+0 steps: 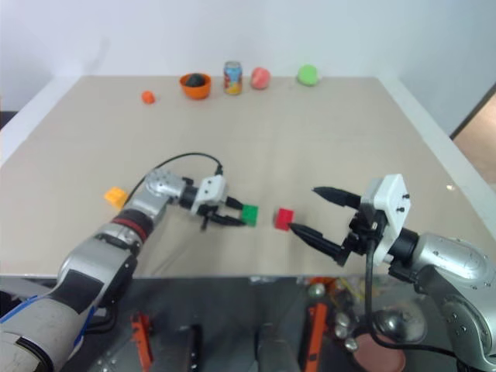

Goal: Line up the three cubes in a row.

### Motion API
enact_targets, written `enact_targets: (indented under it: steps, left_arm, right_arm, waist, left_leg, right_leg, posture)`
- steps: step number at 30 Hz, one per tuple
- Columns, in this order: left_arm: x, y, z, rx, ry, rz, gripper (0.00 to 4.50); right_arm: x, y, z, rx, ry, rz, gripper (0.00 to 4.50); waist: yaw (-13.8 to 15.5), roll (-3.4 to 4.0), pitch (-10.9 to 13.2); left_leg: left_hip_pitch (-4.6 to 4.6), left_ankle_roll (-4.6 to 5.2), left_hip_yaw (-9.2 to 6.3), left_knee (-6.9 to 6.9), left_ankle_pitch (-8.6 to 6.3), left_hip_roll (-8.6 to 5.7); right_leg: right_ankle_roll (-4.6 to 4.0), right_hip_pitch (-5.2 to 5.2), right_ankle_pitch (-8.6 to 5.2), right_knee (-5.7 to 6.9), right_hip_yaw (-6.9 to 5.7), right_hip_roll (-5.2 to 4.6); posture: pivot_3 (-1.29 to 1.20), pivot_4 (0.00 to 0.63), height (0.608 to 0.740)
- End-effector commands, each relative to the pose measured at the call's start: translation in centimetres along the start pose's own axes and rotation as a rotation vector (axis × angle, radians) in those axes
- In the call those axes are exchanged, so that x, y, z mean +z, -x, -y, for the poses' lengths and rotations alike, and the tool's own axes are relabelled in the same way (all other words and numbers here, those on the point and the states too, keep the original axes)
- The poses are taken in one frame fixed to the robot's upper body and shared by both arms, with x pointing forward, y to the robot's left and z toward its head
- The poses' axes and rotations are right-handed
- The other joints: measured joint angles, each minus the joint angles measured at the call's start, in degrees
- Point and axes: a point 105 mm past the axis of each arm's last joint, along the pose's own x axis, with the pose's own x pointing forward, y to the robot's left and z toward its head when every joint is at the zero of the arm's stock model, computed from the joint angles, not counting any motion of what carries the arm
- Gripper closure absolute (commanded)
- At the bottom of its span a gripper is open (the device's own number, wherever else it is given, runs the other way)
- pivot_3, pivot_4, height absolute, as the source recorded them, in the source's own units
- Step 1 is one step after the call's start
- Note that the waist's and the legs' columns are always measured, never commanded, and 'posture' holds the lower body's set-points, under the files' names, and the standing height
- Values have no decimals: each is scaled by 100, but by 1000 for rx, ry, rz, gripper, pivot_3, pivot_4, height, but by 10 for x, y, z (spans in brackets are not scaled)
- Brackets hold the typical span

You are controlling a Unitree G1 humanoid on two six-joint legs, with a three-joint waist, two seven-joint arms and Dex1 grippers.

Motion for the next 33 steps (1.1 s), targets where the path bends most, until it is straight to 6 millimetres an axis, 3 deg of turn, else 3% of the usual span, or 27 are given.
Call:
enact_targets:
  steps: [1,13,22,33]
  left_arm:
    - [10,3,-8,21,-30,13,3164]
    - [0,9,1,-24,109,40,3164]
    - [-8,7,-5,61,108,1,3164]
    - [-3,5,-2,33,147,52,3164]
  right_arm:
    - [10,-1,-1,7,47,22,0]
    - [10,-7,2,26,55,25,0]
    - [9,-7,2,26,60,23,0]
    - [10,-9,4,32,63,23,0]
  waist:
    - [0,0,0]
    - [-1,0,0]
    - [0,0,0]
    - [-1,0,0]
  left_leg:
    - [0,0,0,0,0,0]
    - [1,0,-2,-1,0,0]
    - [1,0,-4,0,0,-1]
    - [4,0,-4,0,1,-1]
  right_leg:
    - [0,0,0,0,0,0]
    - [0,2,0,0,-1,0]
    - [0,2,0,0,-2,0]
    - [0,5,1,0,-2,0]
  posture:
    - [0,150,740]
    - [0,150,740]
    - [0,150,740]
    - [0,150,740]
